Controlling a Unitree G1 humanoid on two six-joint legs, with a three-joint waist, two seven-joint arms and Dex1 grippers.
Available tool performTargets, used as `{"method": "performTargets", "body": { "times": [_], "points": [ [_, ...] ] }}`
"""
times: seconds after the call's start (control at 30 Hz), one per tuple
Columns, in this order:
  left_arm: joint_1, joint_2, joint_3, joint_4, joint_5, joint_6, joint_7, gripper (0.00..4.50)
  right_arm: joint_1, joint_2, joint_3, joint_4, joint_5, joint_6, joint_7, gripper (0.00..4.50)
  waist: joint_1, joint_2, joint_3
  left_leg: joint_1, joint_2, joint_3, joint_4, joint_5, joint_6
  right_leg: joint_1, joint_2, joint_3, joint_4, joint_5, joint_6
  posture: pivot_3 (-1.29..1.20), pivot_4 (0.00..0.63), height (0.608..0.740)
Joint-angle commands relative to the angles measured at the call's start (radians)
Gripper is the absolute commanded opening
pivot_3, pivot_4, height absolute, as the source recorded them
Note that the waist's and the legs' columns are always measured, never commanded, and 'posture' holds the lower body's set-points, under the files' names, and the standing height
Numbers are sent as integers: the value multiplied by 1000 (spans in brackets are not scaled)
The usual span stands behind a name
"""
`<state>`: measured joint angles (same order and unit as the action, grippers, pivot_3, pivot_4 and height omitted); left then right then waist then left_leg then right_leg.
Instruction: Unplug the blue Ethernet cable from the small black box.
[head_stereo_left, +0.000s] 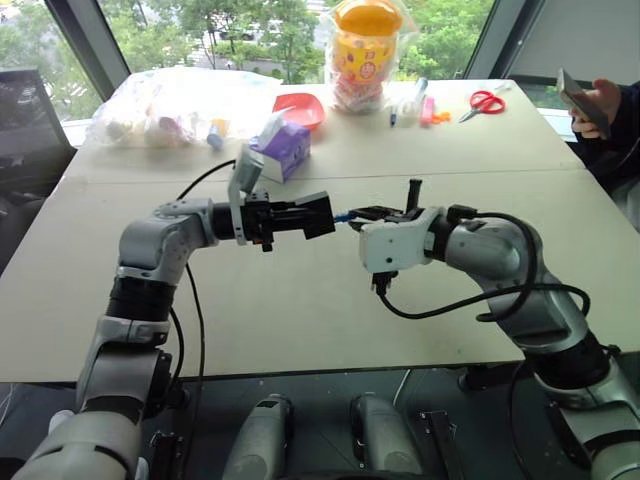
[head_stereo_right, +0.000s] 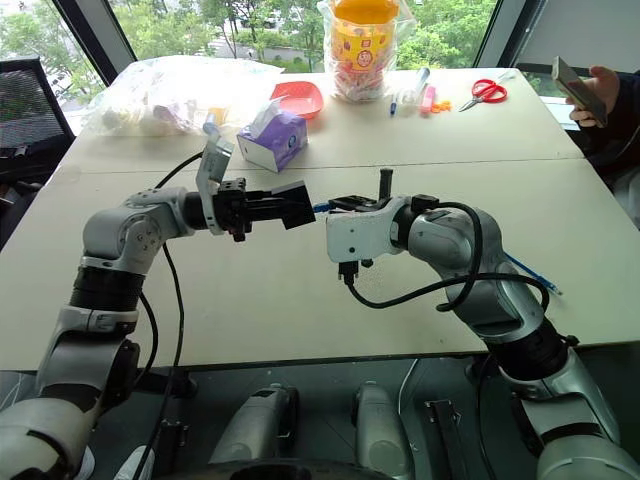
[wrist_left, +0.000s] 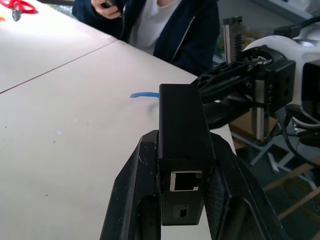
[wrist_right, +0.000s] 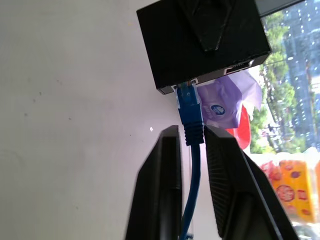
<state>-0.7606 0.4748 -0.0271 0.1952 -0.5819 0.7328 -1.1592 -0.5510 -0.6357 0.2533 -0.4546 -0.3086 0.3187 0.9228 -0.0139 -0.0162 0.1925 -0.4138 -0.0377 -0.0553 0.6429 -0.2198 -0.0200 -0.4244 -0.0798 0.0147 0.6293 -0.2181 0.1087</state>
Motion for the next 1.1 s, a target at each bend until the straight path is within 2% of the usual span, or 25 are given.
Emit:
{"method": "performTargets", "body": {
  "times": [0.03,0.13,0.17,0.23,0.43,0.83,1.1],
  "points": [
    [-17,28,-3,-7,11,-19,-31,506,-24,-2,-71,-68,134,141,76,2718,1,0,0,0,0,0,0,0,0,0,0,0,0,0,0,0,150,740],
    [-35,55,-14,12,25,-38,-74,506,-53,-54,-104,-78,272,320,188,4254,1,0,0,0,0,0,0,0,0,0,0,0,0,-1,-2,0,150,740],
    [-42,64,-15,16,26,-43,-91,506,-73,-56,-124,-94,373,467,236,4442,2,0,0,0,0,0,1,0,0,0,0,0,0,-1,-2,0,150,740],
    [-54,78,-18,21,21,-48,-129,506,-138,-5,-179,-76,544,719,264,4442,1,0,0,-1,0,-1,1,0,0,0,0,0,0,-1,-3,0,150,740],
    [-85,92,-18,40,15,-44,-179,506,-323,90,-243,164,748,1054,221,4442,0,0,0,-1,0,-2,1,0,0,0,-1,-1,0,-1,-4,0,150,740],
    [-73,121,-46,8,16,-47,-236,506,-433,101,-207,366,854,1022,138,4442,-1,0,0,-7,-1,-2,1,-1,1,-5,-2,-1,0,1,1,0,150,740],
    [-73,118,-55,24,41,-72,-240,506,-485,131,-316,452,966,1074,93,4442,-1,0,0,-7,0,-2,1,-1,1,-5,-1,-2,-1,1,1,0,150,740]
  ]
}}
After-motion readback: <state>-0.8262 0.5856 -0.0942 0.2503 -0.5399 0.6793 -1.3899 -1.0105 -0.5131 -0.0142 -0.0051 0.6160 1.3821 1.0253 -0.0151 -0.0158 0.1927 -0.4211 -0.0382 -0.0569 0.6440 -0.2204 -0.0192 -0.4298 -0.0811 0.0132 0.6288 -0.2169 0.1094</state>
